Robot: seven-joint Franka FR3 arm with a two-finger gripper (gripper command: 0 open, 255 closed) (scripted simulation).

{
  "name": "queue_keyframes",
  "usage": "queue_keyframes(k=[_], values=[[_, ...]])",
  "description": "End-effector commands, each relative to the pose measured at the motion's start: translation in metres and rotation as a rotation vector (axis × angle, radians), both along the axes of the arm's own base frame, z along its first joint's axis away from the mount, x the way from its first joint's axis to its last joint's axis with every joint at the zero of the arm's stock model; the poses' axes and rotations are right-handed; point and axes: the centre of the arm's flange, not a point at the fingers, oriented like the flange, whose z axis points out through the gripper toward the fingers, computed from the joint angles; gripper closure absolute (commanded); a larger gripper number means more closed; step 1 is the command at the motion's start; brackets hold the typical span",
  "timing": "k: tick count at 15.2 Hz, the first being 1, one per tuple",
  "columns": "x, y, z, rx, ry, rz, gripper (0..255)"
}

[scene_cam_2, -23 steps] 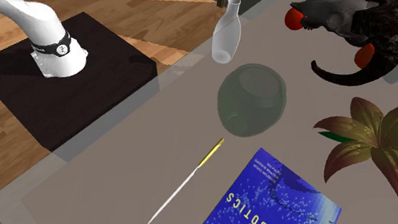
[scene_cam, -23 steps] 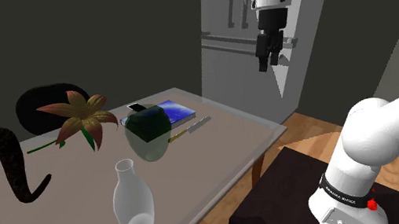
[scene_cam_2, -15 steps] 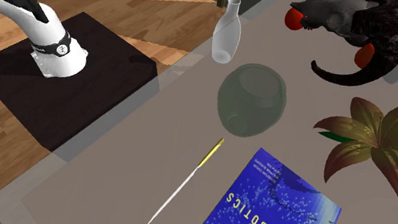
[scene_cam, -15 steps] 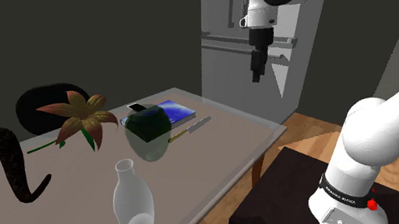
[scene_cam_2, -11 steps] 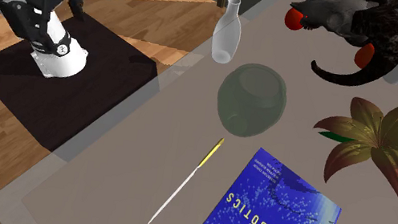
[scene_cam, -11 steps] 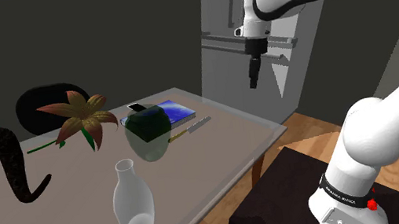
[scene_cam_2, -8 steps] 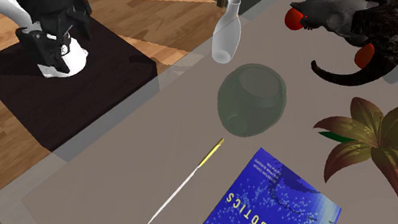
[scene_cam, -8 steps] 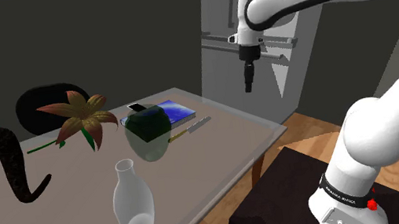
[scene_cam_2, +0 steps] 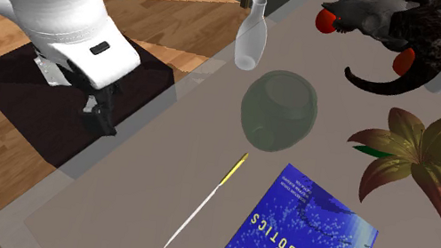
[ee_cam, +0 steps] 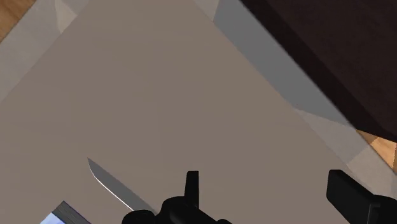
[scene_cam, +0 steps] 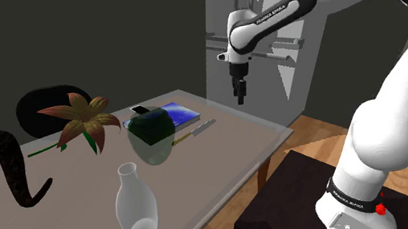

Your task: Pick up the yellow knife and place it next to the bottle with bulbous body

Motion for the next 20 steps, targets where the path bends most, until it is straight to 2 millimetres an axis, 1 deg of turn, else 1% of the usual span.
queue_keyframes(k=[1, 5, 10, 15, 20], values=[[0.019, -0.005, -0.018, 0.001, -0.004, 0.073, 0], [0.058, -0.005, -0.052, 0.004, -0.009, 0.209, 0], [0.106, 0.002, -0.094, 0.007, -0.015, 0.379, 0], [0.153, 0.018, -0.136, 0.011, -0.022, 0.549, 0], [0.196, 0.041, -0.178, 0.015, -0.028, 0.719, 0]])
